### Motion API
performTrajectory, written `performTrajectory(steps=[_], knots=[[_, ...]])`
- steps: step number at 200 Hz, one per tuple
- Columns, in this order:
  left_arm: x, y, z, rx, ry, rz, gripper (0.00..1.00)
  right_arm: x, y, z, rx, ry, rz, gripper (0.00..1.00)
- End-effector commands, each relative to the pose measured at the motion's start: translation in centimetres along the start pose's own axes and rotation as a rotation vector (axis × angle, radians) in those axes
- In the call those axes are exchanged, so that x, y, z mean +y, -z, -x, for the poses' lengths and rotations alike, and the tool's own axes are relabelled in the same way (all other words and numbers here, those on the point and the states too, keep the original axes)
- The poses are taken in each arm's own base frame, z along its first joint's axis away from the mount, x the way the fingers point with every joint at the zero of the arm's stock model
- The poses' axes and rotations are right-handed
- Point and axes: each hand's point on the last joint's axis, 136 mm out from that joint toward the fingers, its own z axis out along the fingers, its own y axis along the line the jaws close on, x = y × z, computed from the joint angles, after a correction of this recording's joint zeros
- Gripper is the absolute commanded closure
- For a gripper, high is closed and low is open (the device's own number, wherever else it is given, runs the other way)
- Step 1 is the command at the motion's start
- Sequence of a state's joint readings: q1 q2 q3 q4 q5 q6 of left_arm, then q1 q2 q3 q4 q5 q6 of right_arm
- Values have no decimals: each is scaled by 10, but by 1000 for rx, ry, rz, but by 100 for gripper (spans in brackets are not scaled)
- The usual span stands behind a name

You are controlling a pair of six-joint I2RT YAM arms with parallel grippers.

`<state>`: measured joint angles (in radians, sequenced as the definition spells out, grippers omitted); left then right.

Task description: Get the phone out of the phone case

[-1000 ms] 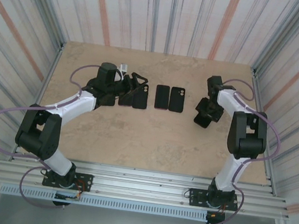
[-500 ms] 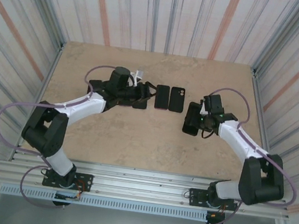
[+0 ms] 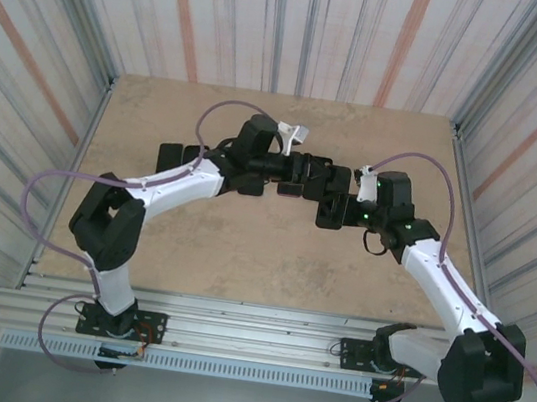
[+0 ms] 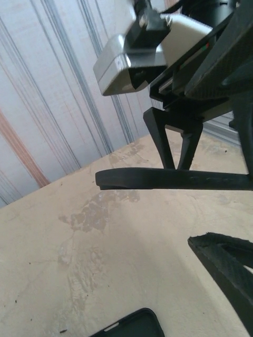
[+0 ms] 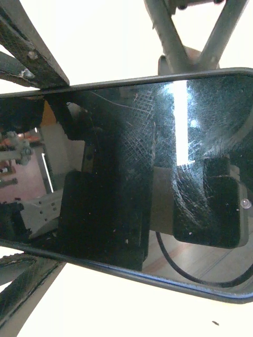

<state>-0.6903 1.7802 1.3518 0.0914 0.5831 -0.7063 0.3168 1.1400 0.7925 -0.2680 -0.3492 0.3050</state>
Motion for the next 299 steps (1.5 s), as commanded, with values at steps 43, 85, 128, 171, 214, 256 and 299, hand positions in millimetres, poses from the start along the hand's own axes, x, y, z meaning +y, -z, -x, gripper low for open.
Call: performTrajectory(steps=[43,85,128,171,214,256,299], knots=[[1,-17,-10,69,-77,42,50,25,11,14,-67,43,108,36],[-5,-21,-12,82,-61,-2,66,30,11,17,-74,37,134,36],[-6,-21,-9,75,-18,-36,82,31,8,14,-61,43,145,36],[-7,-17,-4,66,-8,-33,93,29,7,12,-63,50,140,25],[-10,-5,13,11,-2,-26,92,31,15,17,-119,53,150,10],[-9,23,49,-136,63,-43,91,34,37,26,-227,-10,209,8],[-26,56,84,-308,130,-103,90,52,48,34,-314,-178,382,14]])
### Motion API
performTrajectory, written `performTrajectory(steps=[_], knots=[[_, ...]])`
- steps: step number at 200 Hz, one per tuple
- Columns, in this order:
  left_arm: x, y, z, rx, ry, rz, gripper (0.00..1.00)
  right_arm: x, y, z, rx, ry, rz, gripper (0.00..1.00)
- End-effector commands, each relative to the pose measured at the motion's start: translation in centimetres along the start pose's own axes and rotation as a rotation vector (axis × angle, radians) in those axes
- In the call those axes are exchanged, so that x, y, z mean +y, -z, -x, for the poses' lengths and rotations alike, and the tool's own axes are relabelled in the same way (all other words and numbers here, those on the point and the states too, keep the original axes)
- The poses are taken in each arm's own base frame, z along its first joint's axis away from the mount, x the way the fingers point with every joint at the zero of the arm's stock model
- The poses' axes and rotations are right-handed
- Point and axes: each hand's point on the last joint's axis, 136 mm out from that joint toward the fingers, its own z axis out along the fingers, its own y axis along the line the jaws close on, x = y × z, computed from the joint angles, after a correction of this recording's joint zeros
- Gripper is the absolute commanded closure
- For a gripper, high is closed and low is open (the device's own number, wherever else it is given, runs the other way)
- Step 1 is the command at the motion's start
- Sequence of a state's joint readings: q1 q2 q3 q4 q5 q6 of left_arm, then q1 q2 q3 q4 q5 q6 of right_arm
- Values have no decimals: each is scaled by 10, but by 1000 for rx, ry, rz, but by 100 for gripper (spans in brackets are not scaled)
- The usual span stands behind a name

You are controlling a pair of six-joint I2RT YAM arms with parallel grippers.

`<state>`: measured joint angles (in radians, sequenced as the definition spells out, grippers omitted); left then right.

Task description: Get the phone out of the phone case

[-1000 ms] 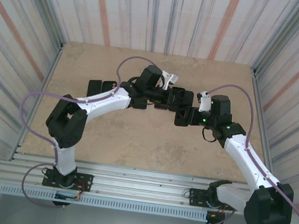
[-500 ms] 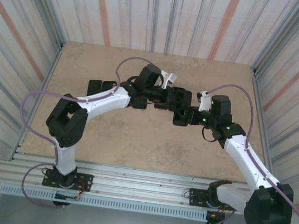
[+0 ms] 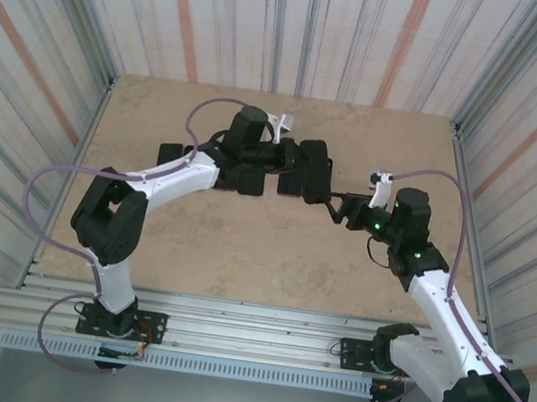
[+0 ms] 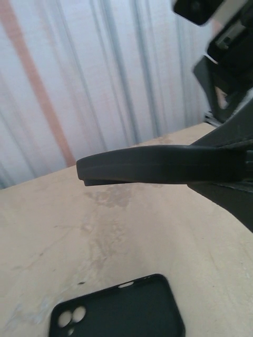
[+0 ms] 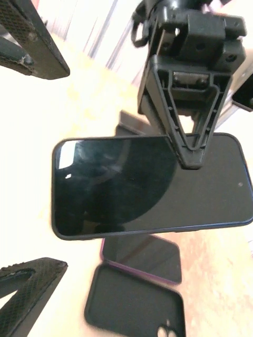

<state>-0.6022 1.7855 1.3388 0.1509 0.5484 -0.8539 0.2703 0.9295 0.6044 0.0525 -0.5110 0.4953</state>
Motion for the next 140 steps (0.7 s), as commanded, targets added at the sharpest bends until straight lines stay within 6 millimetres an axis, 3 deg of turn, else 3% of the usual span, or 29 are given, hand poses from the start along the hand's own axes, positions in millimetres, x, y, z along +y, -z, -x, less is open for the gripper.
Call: performTrajectory(steps=[1,47,82,140], knots=[[-64,35,42,-182,-7,-164,90,22,2,13,-76,-124,137,14],[-90,58,64,-314,67,-255,90,36,0,27,-190,-327,257,28],[-105,61,67,-362,130,-327,90,58,3,48,-263,-389,364,39],[-126,66,69,-383,162,-391,90,67,0,68,-308,-444,428,57]])
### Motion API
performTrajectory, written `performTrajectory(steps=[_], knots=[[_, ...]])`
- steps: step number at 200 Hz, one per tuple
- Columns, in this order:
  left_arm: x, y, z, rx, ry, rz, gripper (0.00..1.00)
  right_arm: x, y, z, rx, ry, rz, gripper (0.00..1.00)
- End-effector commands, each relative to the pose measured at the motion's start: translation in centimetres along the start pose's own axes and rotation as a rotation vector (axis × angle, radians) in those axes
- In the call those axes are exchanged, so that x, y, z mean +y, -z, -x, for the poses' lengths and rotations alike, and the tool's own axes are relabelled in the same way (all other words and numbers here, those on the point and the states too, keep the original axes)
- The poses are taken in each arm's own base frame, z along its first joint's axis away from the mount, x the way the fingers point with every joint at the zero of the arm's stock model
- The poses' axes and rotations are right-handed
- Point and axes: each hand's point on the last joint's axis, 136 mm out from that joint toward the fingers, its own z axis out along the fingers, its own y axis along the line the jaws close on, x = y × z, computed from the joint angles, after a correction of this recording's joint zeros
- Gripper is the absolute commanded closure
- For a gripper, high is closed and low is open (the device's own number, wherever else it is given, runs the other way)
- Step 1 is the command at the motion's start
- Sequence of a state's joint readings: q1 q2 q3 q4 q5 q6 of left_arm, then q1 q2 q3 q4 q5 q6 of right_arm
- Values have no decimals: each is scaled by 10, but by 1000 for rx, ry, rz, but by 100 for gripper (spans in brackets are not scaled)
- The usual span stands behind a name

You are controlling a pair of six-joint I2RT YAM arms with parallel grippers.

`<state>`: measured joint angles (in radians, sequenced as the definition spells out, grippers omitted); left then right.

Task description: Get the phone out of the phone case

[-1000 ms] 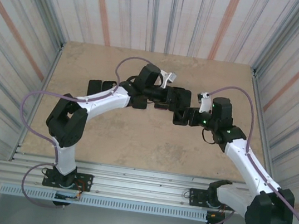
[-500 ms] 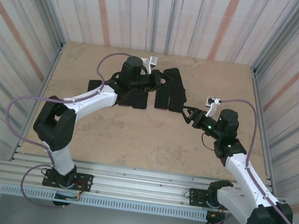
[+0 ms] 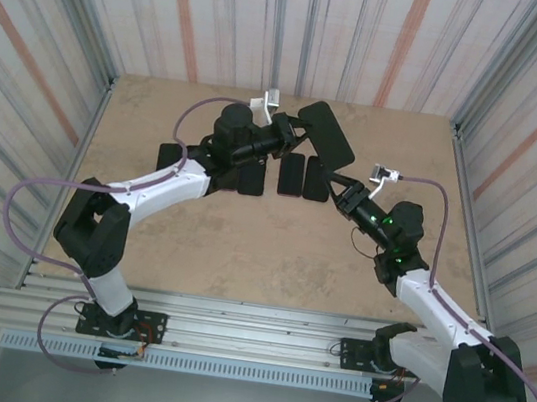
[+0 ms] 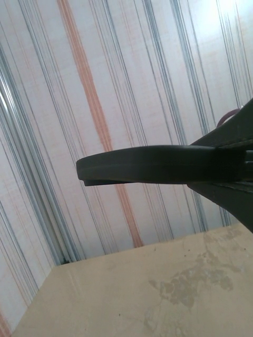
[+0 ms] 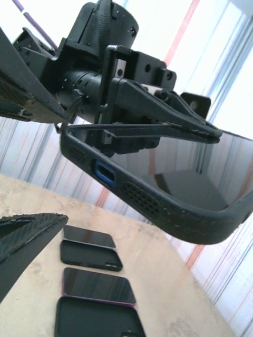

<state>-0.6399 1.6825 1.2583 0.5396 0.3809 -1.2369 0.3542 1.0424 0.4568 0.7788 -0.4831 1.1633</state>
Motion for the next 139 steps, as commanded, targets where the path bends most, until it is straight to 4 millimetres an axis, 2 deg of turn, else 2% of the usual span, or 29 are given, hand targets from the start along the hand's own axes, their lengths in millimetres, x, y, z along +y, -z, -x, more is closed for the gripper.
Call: performTrajectory(steps=[1,41,100,139], knots=[[-57,14,16,-75,-14,-152,90,30,-4,17,-58,-18,102,57],[-62,14,13,-69,-1,-168,90,40,-8,24,-77,-32,152,68],[-65,18,14,-75,23,-186,90,40,-10,25,-77,-43,166,87],[-70,19,17,-83,89,-222,91,41,-9,22,-65,-13,168,88]])
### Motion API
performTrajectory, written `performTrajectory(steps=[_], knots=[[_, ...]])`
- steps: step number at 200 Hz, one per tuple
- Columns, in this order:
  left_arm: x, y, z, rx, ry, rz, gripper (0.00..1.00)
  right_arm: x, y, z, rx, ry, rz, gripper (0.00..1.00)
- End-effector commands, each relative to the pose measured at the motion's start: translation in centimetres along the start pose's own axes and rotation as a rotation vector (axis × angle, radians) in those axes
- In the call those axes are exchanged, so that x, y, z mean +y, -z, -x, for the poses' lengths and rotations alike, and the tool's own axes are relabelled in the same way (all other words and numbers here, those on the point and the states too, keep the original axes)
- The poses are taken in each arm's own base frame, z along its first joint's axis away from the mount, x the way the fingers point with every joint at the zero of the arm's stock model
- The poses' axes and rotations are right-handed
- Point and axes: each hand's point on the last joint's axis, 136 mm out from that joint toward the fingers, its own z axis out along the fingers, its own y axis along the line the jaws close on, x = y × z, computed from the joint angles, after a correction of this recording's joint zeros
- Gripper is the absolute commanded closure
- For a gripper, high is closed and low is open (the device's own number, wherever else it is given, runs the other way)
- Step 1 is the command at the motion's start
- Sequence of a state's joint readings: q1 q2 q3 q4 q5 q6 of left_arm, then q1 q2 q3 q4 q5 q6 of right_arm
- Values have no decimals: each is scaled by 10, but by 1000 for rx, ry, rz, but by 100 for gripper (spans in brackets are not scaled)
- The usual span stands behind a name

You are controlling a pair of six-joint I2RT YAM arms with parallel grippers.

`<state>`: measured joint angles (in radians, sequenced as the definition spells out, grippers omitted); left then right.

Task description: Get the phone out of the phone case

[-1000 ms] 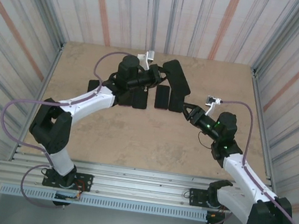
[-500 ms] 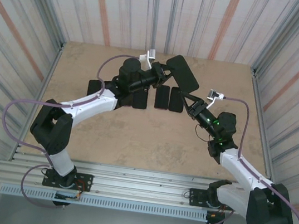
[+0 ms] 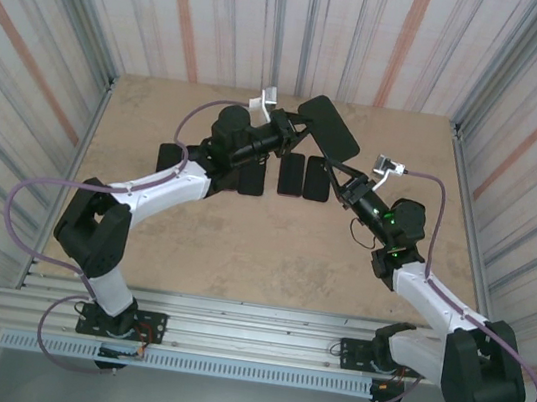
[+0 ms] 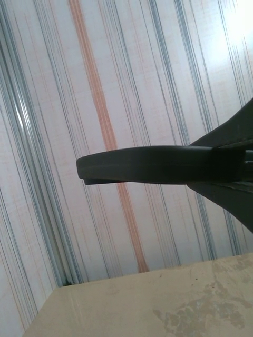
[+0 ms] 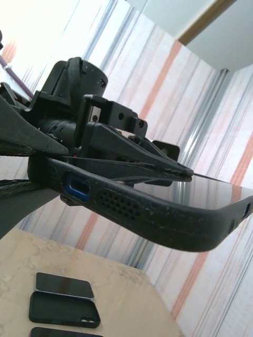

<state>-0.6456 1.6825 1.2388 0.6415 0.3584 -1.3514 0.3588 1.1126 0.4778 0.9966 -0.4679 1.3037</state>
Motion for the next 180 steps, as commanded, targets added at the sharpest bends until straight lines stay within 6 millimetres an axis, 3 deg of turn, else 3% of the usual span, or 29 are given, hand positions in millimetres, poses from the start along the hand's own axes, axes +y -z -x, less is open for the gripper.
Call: performTrajectory(steps=[1,64,180], knots=[[-59,14,8,-40,7,-156,91,11,-4,3,0,51,30,88],[-82,20,7,-23,76,-209,92,6,4,-12,93,321,-43,90],[-110,22,-10,54,110,-250,93,-35,21,-2,128,397,-225,93]])
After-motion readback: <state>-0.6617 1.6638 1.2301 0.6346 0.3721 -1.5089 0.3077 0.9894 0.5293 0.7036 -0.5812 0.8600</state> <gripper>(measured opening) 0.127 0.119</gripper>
